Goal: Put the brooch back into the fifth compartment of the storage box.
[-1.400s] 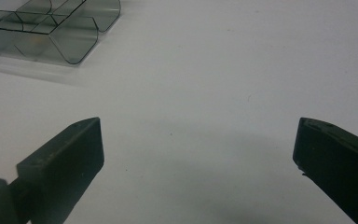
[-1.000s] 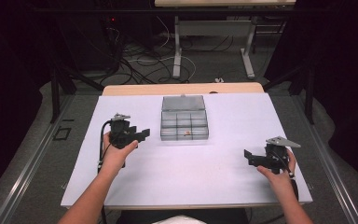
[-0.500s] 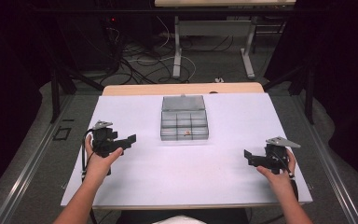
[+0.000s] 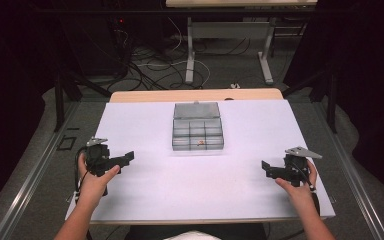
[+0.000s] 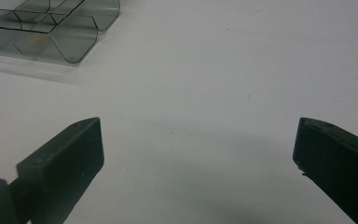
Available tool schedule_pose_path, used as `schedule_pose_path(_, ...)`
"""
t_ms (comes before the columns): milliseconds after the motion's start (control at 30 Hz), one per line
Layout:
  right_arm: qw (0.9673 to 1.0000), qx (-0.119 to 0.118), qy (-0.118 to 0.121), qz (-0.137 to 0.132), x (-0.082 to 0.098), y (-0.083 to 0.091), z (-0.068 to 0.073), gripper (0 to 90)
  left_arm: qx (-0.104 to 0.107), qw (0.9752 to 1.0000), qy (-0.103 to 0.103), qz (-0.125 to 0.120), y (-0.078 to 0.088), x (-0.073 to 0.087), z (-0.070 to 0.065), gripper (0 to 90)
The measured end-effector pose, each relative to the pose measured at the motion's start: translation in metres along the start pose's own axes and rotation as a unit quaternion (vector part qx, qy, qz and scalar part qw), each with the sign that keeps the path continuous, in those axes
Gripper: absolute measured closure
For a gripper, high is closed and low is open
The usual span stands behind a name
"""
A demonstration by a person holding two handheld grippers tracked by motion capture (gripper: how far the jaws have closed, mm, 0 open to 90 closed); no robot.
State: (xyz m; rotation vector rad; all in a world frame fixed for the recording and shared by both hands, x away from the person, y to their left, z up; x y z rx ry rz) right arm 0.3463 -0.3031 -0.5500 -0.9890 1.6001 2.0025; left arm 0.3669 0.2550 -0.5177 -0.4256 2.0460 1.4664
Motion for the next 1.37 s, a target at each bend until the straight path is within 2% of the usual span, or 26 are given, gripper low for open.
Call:
schedule_pose_path(67,1.0000,0.000,-0.002,0.001,0.000,0.000,0.000,1.3,-0.002,1.0000,-0.001,0.003,0.000,0.003,0.002,0.4)
schedule_pose_path(267,1.0000,0.000,-0.005,0.002,0.000,0.000,0.000,1.3,-0.022,0.9995,-0.022,0.008,0.001,0.013,0.008,0.3)
schedule_pose_path(500,1.0000,0.000,-0.005,0.004,0.001,-0.001,0.000,1.3,-0.008,0.9999,-0.007,0.007,0.001,0.022,0.020,0.3)
schedule_pose_path(867,1.0000,0.000,-0.004,0.004,0.001,-0.002,-0.001,1.3,-0.020,0.9997,0.011,0.004,-0.007,0.032,0.033,0.3)
schedule_pose_path(1133,0.9999,0.001,-0.009,0.008,0.001,-0.003,-0.001,1.3,-0.028,0.9992,0.020,0.022,-0.011,0.035,0.041,0.4)
schedule_pose_path(1167,1.0000,0.000,-0.004,0.007,0.001,-0.003,-0.002,1.3,-0.028,0.9992,0.025,0.016,-0.013,0.035,0.041,0.4)
schedule_pose_path(1267,0.9999,0.000,-0.006,0.009,0.001,-0.004,-0.002,1.3,-0.027,0.9990,0.022,0.028,-0.011,0.035,0.043,0.4)
schedule_pose_path(1300,0.9999,-0.001,-0.005,0.009,0.001,-0.004,-0.002,1.3,-0.031,0.9991,0.024,0.017,-0.012,0.035,0.043,0.4)
schedule_pose_path(1367,0.9999,-0.002,-0.005,0.010,0.001,-0.004,-0.002,1.3,-0.032,0.9991,0.024,0.015,-0.011,0.035,0.043,0.3)
Point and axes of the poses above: each handheld gripper's, and its own axes: y roughly backward along the jaws, x roughly out of its underside, z roughly to its left, the point moved 2 cm from there along -y, roughly forward along the jaws, and after that the axes turned 9 degrees about z, right-handed, at the moved point
